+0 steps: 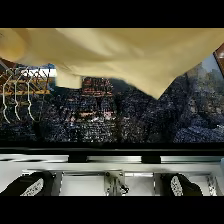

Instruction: Fold the shirts.

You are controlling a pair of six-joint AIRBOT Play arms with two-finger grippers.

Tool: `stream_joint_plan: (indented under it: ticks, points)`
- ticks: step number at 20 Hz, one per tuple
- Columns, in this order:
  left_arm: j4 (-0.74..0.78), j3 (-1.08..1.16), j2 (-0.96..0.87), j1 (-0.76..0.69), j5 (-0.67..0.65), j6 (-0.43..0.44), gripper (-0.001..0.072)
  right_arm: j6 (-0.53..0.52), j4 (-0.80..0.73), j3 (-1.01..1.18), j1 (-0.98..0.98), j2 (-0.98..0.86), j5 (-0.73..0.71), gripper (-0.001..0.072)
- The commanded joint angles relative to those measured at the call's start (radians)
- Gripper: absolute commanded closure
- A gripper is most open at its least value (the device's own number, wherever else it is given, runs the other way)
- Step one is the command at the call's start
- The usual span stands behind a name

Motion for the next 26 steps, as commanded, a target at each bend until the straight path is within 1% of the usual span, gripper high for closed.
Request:
stream_joint_plan:
  ticks: [1, 2, 3, 5, 6, 8, 9, 10, 11, 13, 14, 15, 16, 18, 20, 22, 24, 26]
  points:
    - [0.041, -0.023, 0.186, 0.002, 0.101, -0.001, 0.0675, 0.108, -0.171, 0.221, 0.000, 0.087, -0.027, 0.0651]
    - [0.062, -0.065, 0.230, 0.002, 0.091, -0.004, 0.0675, 0.145, -0.219, 0.223, 0.000, 0.109, 0.009, 0.0651]
    - [0.101, -0.101, 0.264, 0.002, 0.078, -0.029, 0.0675, 0.170, -0.253, 0.223, 0.000, 0.123, 0.059, 0.0651]
    - [0.197, -0.146, 0.298, 0.002, 0.037, -0.120, 0.0675, 0.204, -0.275, 0.223, 0.000, 0.128, 0.177, 0.0651]
    - [0.231, -0.151, 0.299, 0.002, 0.016, -0.140, 0.0675, 0.214, -0.274, 0.223, 0.000, 0.124, 0.225, 0.0651]
    - [0.317, -0.153, 0.282, 0.002, -0.048, -0.142, 0.0675, 0.235, -0.276, 0.222, 0.000, 0.101, 0.300, 0.0651]
    - [0.383, -0.153, 0.264, 0.002, -0.105, -0.178, 0.0675, 0.256, -0.283, 0.222, 0.000, 0.082, 0.357, 0.0651]
    - [0.444, -0.153, 0.242, 0.002, -0.172, -0.232, 0.0675, 0.286, -0.291, 0.222, 0.000, 0.055, 0.435, 0.0651]
    - [0.504, -0.153, 0.211, 0.002, -0.259, -0.282, 0.0675, 0.313, -0.298, 0.220, 0.000, 0.011, 0.542, 0.0651]
    - [0.574, -0.177, 0.132, 0.002, -0.413, -0.324, 0.0675, 0.343, -0.301, 0.163, 0.000, -0.082, 0.725, 0.0651]
    - [0.581, -0.212, 0.095, 0.002, -0.451, -0.332, 0.0675, 0.355, -0.301, 0.101, 0.000, -0.123, 0.764, 0.0651]
    - [0.580, -0.265, 0.053, 0.002, -0.471, -0.332, 0.0675, 0.356, -0.301, 0.019, 0.000, -0.160, 0.764, 0.0651]
    - [0.580, -0.323, 0.014, 0.002, -0.469, -0.337, 0.0675, 0.347, -0.302, -0.087, 0.001, -0.196, 0.721, 0.0651]
    - [0.580, -0.443, -0.084, 0.003, -0.455, -0.339, 0.0675, 0.334, -0.286, -0.290, 0.001, -0.277, 0.528, 0.0651]
    - [0.579, -0.520, -0.216, 0.003, -0.412, -0.339, 0.0675, 0.327, -0.228, -0.402, 0.007, -0.399, 0.334, 0.0651]
    - [0.547, -0.525, -0.376, 0.003, -0.343, -0.338, 0.0675, 0.323, -0.224, -0.409, 0.055, -0.546, 0.197, 0.0651]
    - [0.488, -0.525, -0.500, 0.003, -0.221, -0.338, 0.0675, 0.312, -0.205, -0.405, 0.130, -0.669, 0.043, 0.0651]
    - [0.426, -0.525, -0.587, 0.003, -0.103, -0.338, 0.0675, 0.312, -0.206, -0.404, 0.211, -0.755, -0.146, 0.0651]
